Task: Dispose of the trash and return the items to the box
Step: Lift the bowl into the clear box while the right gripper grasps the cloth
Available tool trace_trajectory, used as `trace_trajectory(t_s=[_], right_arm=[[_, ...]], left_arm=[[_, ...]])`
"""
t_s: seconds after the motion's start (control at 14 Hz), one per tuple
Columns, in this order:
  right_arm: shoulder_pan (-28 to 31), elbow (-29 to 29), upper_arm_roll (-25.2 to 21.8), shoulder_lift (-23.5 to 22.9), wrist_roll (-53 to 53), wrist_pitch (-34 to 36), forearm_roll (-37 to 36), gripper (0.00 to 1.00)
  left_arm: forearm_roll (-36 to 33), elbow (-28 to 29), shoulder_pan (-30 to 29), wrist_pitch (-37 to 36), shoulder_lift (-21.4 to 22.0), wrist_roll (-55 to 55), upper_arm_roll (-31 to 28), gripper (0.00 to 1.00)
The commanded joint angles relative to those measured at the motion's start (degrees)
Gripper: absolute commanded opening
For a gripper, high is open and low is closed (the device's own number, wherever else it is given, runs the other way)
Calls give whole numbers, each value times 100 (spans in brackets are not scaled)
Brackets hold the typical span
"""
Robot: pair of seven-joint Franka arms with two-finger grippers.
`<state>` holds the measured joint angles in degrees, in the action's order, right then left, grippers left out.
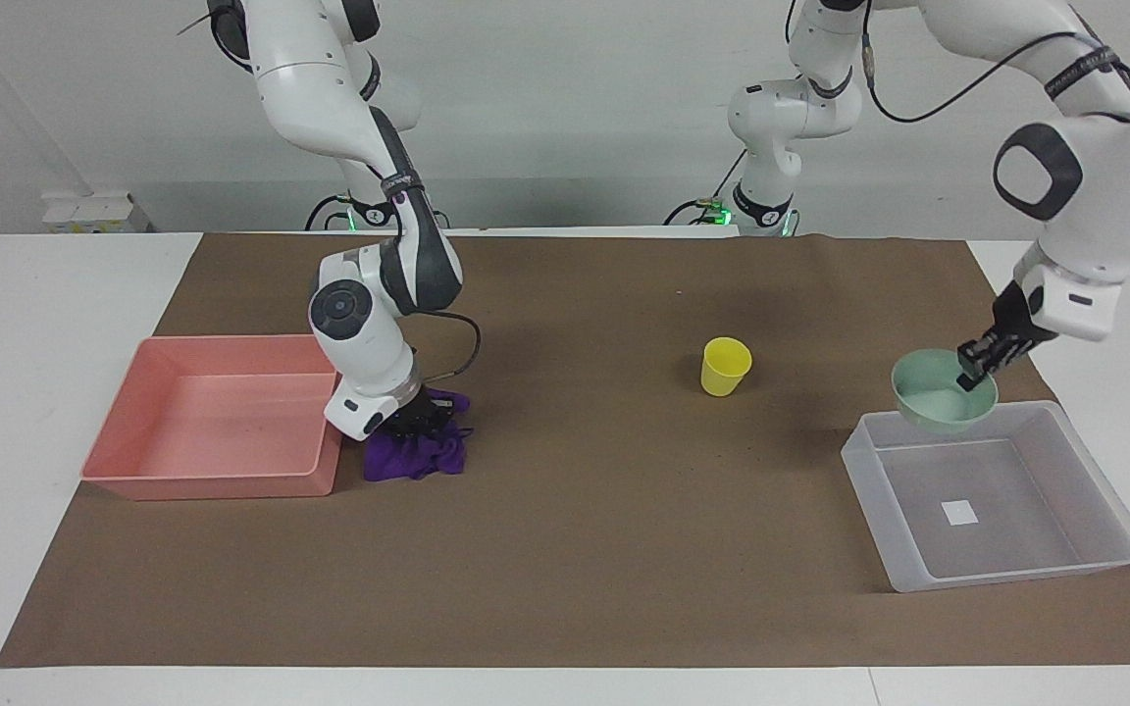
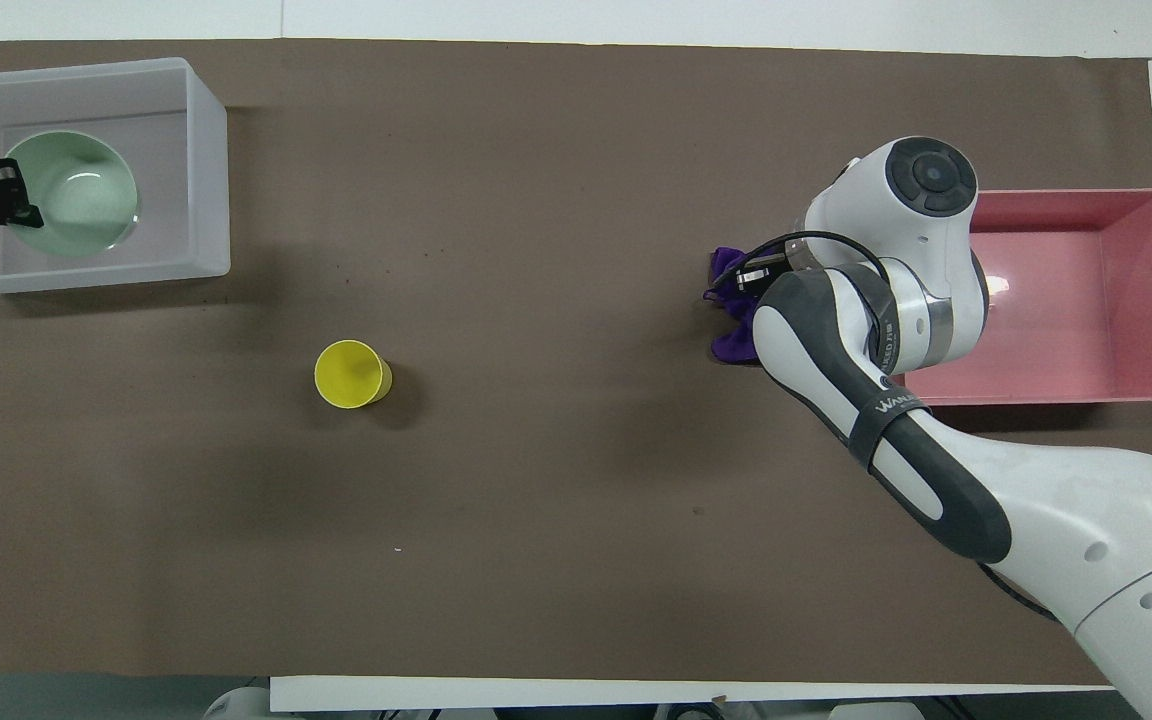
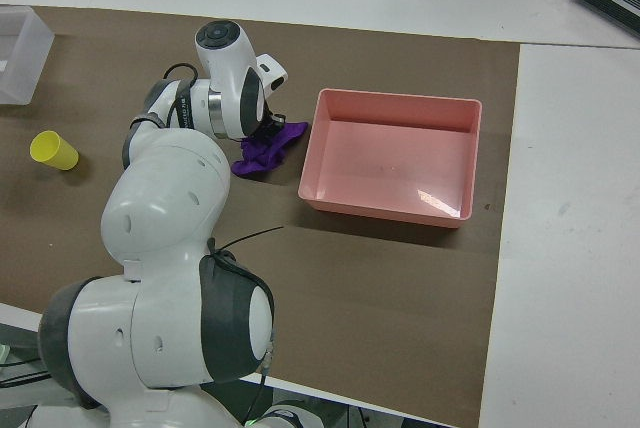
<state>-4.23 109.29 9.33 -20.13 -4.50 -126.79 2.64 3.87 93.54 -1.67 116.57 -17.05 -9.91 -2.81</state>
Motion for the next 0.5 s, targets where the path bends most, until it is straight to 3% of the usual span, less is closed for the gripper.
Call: trace_trajectory(t_s=[0.0,0.21,0.29,0.36,0.43], right_arm=[[19,-372,-10,359,-156,820,-228,0],[63,-548,-2,808,-147,1339,-423,0],[63,-749,-2,870,-147,1646,-422,0],[63,-1030,-2,879,-147,2023,-431,0],[72,-1363,-10,888,-147,2453,-431,0]], left_arm=[[105,-977,-219,-56,-1062,-20,35,0],[237,-664,-193,452,-1318,-37,35,0],[115,-426,-141,532,-1275,-2,17,23],[-234,-319,-88,402,-1197,-45,-9,92],[-360,-405,156,245,-1022,-203,-18,100]])
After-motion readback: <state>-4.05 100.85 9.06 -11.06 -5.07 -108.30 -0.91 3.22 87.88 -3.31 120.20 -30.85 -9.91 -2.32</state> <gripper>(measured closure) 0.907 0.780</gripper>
